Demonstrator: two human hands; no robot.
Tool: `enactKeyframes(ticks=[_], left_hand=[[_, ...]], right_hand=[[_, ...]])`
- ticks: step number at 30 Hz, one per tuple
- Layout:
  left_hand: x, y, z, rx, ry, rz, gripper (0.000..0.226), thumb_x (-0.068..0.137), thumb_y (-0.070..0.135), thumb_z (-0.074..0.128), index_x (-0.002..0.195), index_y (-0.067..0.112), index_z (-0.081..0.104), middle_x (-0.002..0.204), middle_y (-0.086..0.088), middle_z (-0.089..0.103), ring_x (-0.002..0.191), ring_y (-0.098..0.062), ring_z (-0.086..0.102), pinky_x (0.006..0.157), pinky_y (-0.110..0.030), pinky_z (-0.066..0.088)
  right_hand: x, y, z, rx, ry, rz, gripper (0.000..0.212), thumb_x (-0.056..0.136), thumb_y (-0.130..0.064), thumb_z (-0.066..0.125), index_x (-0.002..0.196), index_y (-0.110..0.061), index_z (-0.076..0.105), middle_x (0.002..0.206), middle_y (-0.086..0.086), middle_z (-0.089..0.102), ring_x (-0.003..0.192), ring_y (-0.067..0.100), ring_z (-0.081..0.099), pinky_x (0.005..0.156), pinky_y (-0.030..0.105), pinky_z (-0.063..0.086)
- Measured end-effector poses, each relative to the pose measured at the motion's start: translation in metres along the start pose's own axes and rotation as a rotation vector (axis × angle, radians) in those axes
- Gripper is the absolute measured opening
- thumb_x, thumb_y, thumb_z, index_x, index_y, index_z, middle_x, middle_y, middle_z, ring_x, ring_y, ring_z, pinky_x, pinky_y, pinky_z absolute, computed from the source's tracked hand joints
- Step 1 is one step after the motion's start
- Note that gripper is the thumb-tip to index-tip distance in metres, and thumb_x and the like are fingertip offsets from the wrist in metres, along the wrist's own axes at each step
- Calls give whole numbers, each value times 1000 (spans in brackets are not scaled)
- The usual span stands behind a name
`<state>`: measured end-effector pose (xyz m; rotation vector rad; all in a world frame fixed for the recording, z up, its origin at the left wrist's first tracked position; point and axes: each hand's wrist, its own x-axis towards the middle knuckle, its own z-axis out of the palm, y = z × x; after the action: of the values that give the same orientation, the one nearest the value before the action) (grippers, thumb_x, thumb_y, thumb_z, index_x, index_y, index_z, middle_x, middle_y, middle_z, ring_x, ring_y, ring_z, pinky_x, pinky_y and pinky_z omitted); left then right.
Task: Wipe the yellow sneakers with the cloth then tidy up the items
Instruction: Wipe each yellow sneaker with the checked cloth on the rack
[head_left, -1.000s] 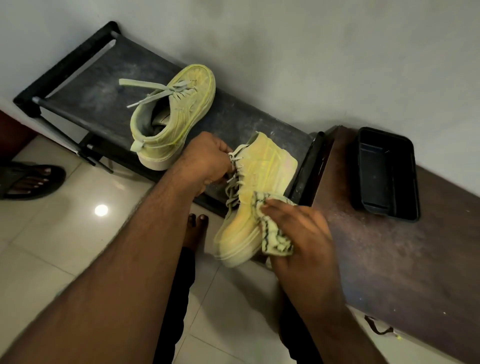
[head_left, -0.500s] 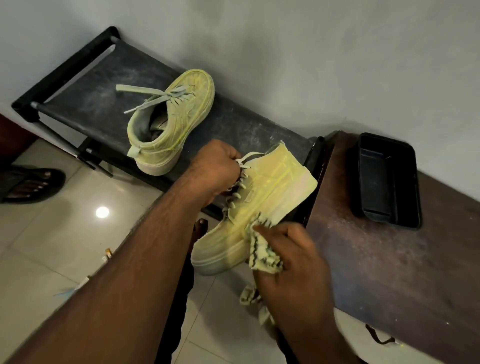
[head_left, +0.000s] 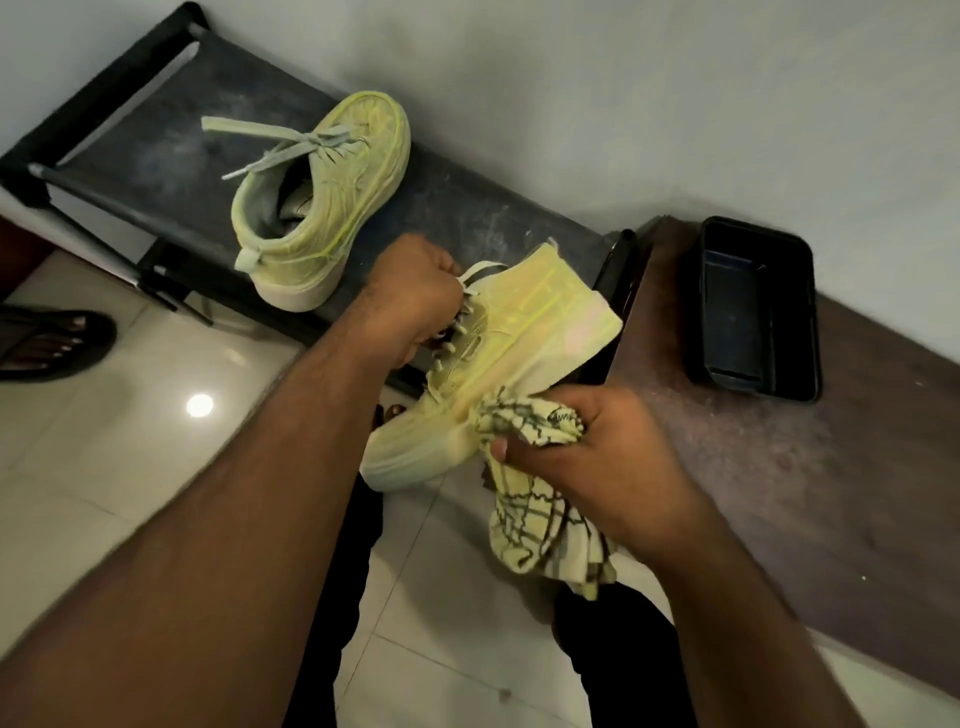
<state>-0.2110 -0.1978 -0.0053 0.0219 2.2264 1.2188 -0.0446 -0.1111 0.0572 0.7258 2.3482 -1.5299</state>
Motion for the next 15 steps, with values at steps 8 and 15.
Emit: enactKeyframes(ticks=[8,15], left_hand=[[-4,3,-1,19,-52,48,27,81,-7,54,76,11,74,63,-9,66,52,-19,57,49,-29,50],[4,0,-3,-87,-8,29,25,83,-5,59,74,14,72,64,-8,68,49,-18,59,48,-30,51]], right_hand=[[28,-4,-72,-174,504,-310,25,74,-12,79,94,-27,74,98,-7,70,91,10,66,81,40,54],[27,23,-6,-647,381,-570,26,70,-22,72,91,-35,74,102,-20,66,105,10,48,83,28,16]])
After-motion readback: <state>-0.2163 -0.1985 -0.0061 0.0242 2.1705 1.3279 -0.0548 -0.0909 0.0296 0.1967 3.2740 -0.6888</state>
